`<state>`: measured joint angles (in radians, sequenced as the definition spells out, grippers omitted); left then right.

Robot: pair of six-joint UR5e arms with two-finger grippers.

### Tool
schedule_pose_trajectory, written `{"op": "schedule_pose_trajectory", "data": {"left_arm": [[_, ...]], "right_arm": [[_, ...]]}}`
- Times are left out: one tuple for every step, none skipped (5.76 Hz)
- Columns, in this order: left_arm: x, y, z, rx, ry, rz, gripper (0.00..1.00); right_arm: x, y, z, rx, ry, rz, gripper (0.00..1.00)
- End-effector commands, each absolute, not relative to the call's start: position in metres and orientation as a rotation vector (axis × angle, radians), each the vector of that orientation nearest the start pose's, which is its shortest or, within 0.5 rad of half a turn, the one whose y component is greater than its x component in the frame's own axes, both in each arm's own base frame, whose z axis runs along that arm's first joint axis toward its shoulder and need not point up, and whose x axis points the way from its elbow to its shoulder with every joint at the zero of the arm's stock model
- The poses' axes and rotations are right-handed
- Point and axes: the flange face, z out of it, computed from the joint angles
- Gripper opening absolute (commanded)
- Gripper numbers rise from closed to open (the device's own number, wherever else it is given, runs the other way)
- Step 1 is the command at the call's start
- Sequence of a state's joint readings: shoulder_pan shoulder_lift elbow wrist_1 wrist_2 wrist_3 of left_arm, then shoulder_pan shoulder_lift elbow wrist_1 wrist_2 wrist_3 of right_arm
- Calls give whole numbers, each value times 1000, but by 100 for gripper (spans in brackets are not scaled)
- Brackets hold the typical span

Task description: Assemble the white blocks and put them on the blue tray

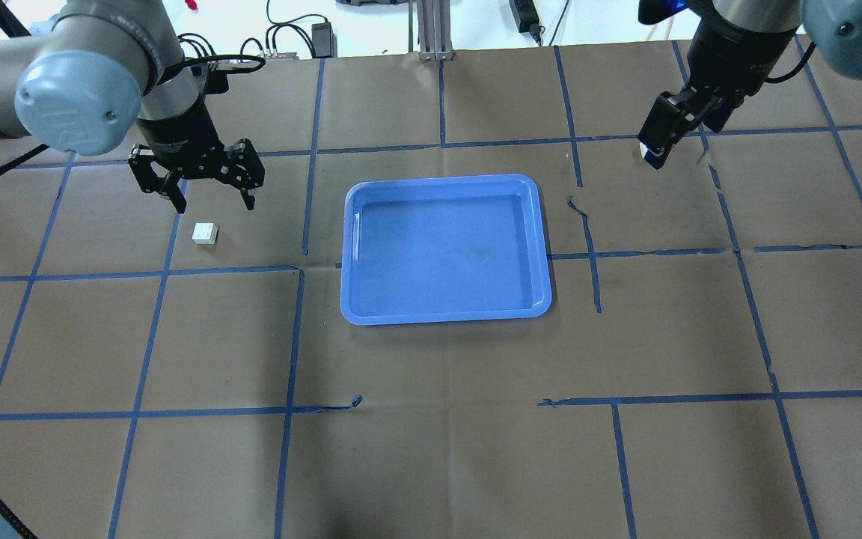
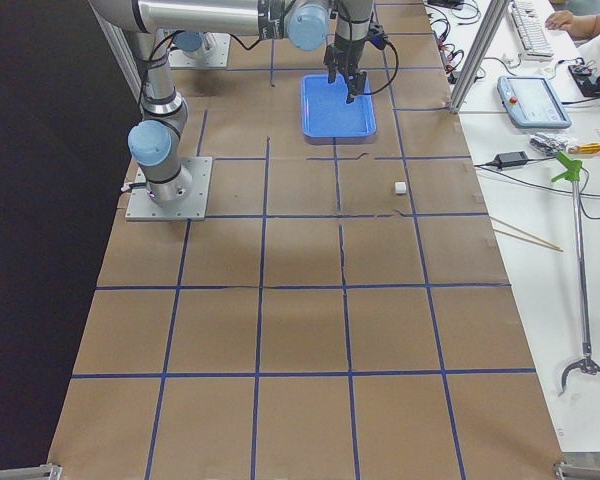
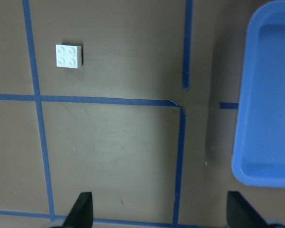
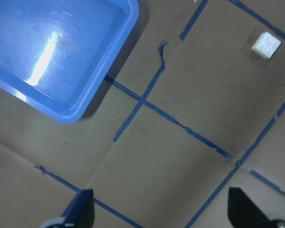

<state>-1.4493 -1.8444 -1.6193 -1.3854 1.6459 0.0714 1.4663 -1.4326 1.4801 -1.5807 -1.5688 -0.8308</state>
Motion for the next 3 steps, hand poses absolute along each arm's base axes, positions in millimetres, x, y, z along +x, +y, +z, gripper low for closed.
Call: {"op": "schedule_pose_trajectory", "data": {"left_arm": [[18, -589, 275, 139, 3057, -29, 99], [22, -601, 249, 330, 3020, -106, 99], [23, -604, 235, 333, 3024, -91, 99]], "right_arm": [[12, -579, 445, -1756, 2557, 45, 100], [-1, -602, 430, -2039, 2390, -30, 100], [-4, -620, 409, -2212, 2234, -82, 100]]}}
